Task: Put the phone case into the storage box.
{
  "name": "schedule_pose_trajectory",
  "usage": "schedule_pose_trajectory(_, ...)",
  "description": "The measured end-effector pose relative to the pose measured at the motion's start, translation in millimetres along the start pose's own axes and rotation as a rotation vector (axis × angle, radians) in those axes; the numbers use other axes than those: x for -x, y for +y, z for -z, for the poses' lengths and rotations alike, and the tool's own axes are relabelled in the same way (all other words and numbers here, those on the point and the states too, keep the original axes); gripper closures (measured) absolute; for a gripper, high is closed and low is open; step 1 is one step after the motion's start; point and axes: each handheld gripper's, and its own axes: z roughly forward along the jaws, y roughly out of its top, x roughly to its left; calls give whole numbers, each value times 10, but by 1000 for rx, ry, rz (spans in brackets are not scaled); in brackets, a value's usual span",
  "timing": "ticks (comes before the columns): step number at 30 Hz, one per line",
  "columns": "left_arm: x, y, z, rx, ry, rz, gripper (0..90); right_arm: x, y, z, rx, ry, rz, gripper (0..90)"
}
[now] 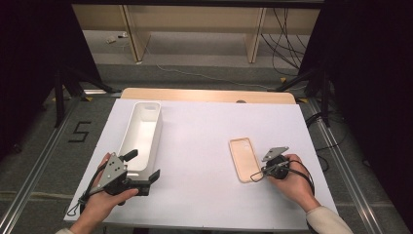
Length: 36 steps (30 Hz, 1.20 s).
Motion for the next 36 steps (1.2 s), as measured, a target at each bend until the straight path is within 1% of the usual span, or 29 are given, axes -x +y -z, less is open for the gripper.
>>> schedule_pose_trajectory(1,0,0,0,0,0,0,2,0,0,0,0,0,0,900)
schedule_pose_trajectory(2,-5,-2,-10,11,-8,-1,2,-4,3,0,-4,3,2,900)
schedule_pose_trajectory(5,-1,-2,-3,4,-2,1,2,-7,5,0,-3,4,1,900)
schedule_pose_trajectory(7,-3,-3,-8,9,-5,0,2,-14,10,-1,-2,10,1,900)
schedule_pose_trajectory(8,0,0,2,-1,1,0,2,-14,13,-3,1,11,6,900)
schedule_pose_trajectory(9,-3,-3,-8,10,-6,0,2,-25,13,-3,4,9,1,900)
schedule_pose_trajectory(11,-3,-2,-7,9,-5,0,2,-26,17,-4,5,12,0,900)
schedule_pose_trajectory(14,0,0,1,-1,0,0,2,-38,21,-7,6,14,6,900)
schedule_pose_trajectory(15,-4,-2,-9,11,-7,-2,2,-38,22,-9,10,16,12,900)
schedule_pose_trajectory(20,-3,-2,-7,10,-5,-1,2,-46,28,-8,6,24,13,900)
schedule_pose_trajectory(22,-4,2,3,0,0,-6,2,-39,29,-13,16,23,21,900)
schedule_pose_trajectory(25,-1,2,3,1,1,0,2,-40,28,-14,20,27,23,900)
schedule_pose_trajectory(28,-2,2,3,2,1,-2,2,-45,28,-15,24,27,13,900)
schedule_pose_trajectory(30,-2,3,5,1,1,-2,2,-40,25,0,24,39,-5,900)
schedule_pose_trajectory(31,-2,2,5,1,0,-3,2,-33,22,0,40,27,-6,900)
schedule_pose_trajectory(32,-2,2,5,1,0,-3,2,-30,23,12,41,27,-19,900)
schedule_pose_trajectory(33,-2,2,4,1,0,-3,2,-22,18,9,65,19,-19,900)
schedule_pose_trajectory(34,-2,2,4,1,0,-2,2,-12,16,20,72,14,-24,900)
schedule_pose_trajectory(35,-2,2,4,1,0,-2,2,4,16,32,87,17,-28,900)
schedule_pose_trajectory(36,-2,1,4,1,0,-2,2,-4,11,46,93,12,-52,900)
